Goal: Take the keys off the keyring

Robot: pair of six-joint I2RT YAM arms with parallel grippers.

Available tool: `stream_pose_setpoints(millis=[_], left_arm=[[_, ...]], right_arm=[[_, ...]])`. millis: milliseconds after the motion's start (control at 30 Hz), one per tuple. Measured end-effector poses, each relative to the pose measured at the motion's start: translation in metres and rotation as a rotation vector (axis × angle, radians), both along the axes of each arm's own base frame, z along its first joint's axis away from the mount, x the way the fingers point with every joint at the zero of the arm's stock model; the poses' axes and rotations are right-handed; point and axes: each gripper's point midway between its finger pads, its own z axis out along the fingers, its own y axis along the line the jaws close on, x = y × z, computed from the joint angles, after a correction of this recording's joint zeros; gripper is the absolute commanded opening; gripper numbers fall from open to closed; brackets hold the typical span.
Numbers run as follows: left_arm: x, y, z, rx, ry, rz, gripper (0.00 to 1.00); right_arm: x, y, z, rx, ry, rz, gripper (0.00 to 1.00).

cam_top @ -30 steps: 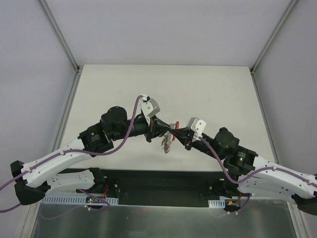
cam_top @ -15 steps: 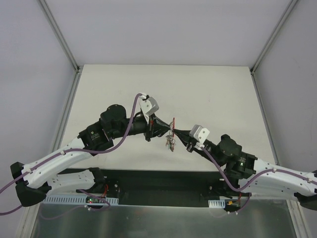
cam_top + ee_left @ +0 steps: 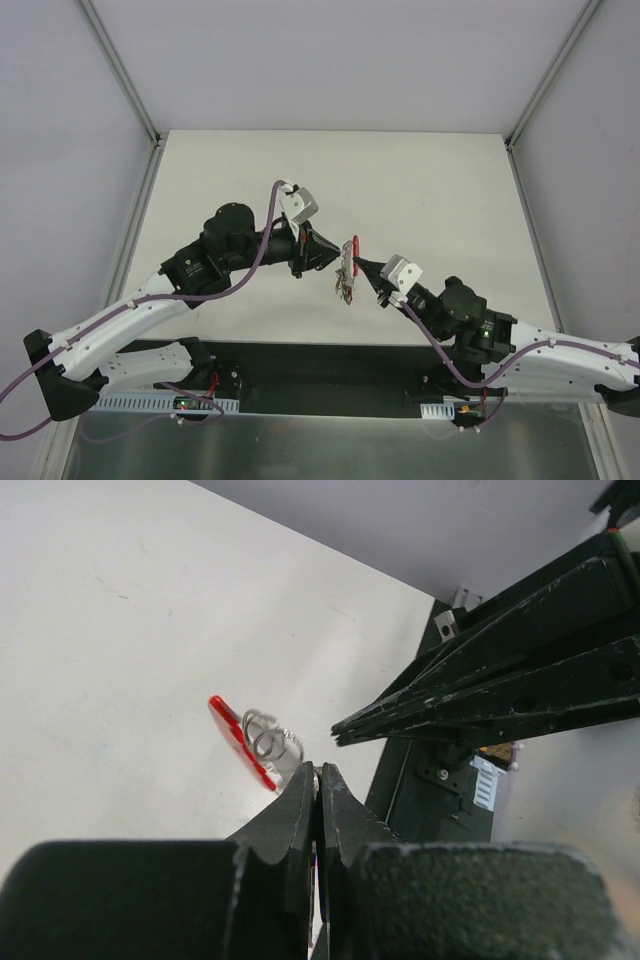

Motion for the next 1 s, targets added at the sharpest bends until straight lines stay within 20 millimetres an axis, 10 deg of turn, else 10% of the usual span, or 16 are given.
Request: stream_pose_setpoints(millis=[367,500,1000], left_arm=[[0.013,0.005,0.003,-0.015,-0.011,0.032,0.0],[0.009,0.003,0.007,-0.029,-0.018,0.007,0.0],[-0.004,-0.003,0.015,-0.065,-0.032,-0.083,0.0]], right_arm=[[0.013,-0.021,-0.015,-0.056,0.022,-0.108,0.01],[0.007,-0.015,-0.019,-0.071,0.034,-0.062,0.17],[-0.005,0.009,-0.009,-0.005,0.08,0.036,0.26]])
